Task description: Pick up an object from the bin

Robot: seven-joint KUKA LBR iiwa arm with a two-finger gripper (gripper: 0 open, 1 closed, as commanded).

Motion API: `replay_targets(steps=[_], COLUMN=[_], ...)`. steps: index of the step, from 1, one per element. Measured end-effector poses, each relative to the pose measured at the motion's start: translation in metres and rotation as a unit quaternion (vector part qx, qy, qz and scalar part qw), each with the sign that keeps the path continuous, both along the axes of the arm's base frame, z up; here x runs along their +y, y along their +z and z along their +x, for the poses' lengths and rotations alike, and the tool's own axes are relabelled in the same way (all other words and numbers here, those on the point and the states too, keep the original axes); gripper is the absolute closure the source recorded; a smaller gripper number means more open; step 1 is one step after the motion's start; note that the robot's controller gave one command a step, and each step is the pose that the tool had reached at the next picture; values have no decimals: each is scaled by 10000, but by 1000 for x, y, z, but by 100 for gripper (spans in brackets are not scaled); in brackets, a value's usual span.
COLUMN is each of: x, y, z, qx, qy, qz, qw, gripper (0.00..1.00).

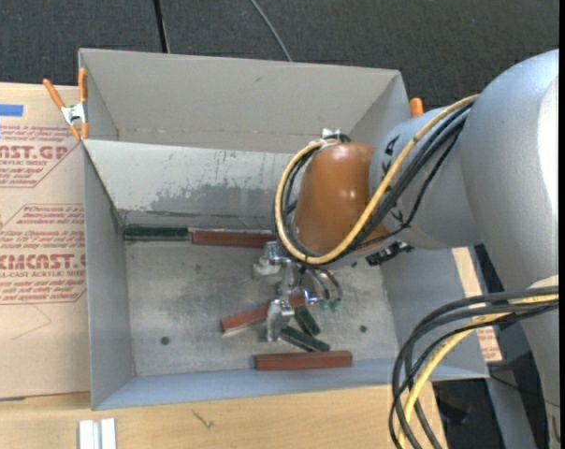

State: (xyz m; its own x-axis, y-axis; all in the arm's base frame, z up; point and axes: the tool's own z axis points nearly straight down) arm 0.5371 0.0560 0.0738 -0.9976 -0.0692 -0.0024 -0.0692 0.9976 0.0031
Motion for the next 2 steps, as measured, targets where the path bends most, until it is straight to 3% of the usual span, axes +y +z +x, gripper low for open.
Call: replay_targets(steps=[1,2], x=[1,1], y=[3,3], z=[4,3], qx=[-53,-55], qy=[23,29], qz=[7,7], qw=[10000,10000], gripper=[100,100])
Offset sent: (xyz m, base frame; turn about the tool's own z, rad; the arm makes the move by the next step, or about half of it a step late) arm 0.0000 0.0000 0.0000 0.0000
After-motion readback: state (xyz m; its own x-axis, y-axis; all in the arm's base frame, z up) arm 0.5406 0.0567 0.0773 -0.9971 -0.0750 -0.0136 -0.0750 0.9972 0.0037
